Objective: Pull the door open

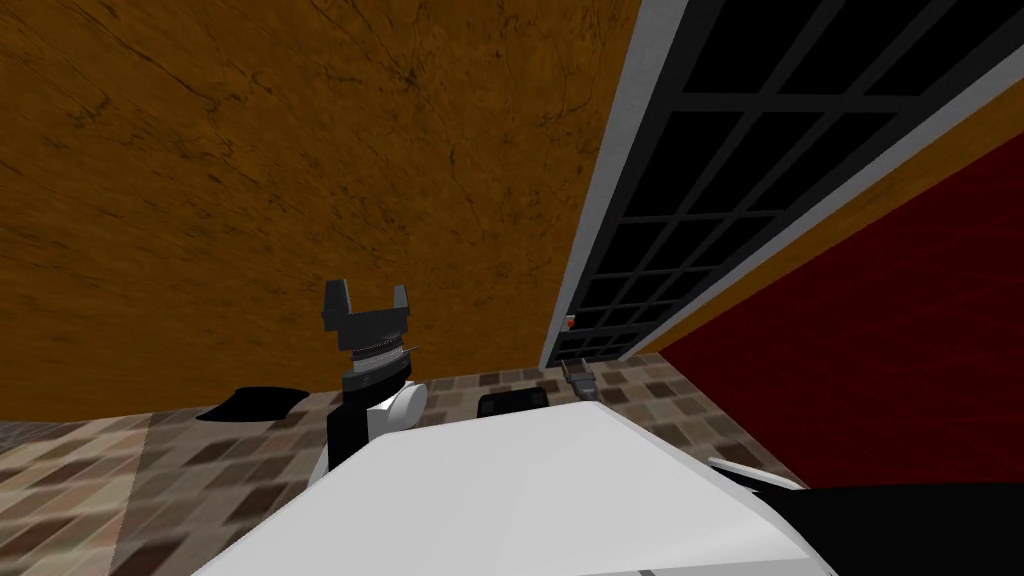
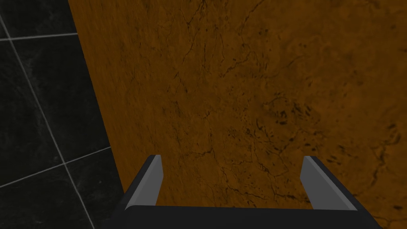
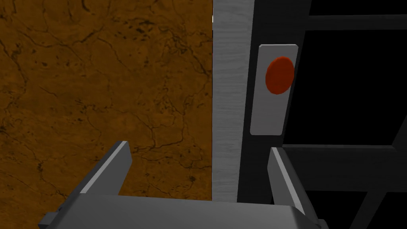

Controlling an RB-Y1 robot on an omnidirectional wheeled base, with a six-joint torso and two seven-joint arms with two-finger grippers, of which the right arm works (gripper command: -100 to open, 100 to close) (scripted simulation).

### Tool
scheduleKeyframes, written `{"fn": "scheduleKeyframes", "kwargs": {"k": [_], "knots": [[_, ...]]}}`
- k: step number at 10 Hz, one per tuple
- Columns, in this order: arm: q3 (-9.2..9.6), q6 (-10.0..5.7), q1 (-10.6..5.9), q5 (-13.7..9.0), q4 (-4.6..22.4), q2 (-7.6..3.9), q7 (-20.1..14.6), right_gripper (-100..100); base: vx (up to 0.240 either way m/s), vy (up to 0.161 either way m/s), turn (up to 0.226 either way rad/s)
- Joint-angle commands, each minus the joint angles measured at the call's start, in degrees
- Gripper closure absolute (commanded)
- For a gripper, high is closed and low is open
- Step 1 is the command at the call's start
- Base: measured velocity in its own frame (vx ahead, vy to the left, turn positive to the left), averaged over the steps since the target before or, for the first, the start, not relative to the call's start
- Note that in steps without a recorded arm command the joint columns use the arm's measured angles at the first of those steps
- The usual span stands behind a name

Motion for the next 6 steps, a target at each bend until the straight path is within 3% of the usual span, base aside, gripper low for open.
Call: {"fn": "scheduleKeyframes", "kwargs": {"k": [1,6], "knots": [[1.96,-1.59,-0.54,-2.05,1.75,-1.01,-2.18,-100,0.062,-0.124,0.137],[6.79,-5.37,-1.77,-6.95,6.27,-3.38,-7.39,-100,0.058,-0.113,0.127]]}}
